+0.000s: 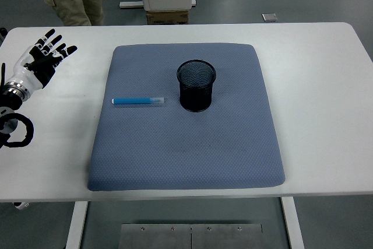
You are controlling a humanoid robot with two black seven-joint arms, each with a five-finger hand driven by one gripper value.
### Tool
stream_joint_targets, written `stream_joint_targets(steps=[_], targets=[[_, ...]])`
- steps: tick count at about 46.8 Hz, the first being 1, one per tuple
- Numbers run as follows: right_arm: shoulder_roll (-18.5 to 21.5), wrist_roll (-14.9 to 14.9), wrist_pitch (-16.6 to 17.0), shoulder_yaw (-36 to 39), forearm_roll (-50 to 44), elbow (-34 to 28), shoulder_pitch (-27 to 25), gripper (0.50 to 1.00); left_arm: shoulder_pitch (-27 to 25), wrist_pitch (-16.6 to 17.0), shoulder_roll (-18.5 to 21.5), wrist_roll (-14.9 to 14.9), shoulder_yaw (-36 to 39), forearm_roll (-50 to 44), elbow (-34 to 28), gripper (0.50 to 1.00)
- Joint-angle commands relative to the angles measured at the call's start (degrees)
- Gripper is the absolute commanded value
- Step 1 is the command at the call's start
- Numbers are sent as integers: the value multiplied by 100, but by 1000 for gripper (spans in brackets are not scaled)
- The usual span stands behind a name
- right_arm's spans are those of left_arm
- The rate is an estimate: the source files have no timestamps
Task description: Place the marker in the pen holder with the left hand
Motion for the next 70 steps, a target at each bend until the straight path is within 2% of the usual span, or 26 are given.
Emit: stream_joint_targets(steps=[1,23,32,56,64,70], targets=[[0,0,1,0,2,0,-4,1000,0,0,-8,0,0,0,0,1000],[0,0,1,0,2,0,5,1000,-18,0,-60,0,-8,-53,0,1000],[0,0,1,0,2,0,-4,1000,-18,-193,-34,0,-105,-62,9,1000],[0,0,1,0,2,0,-4,1000,9,-220,-25,0,-132,-27,9,1000],[0,0,1,0,2,0,5,1000,9,-237,168,0,-44,26,0,1000],[0,0,1,0,2,0,5,1000,-97,-237,203,0,307,35,-9,1000]])
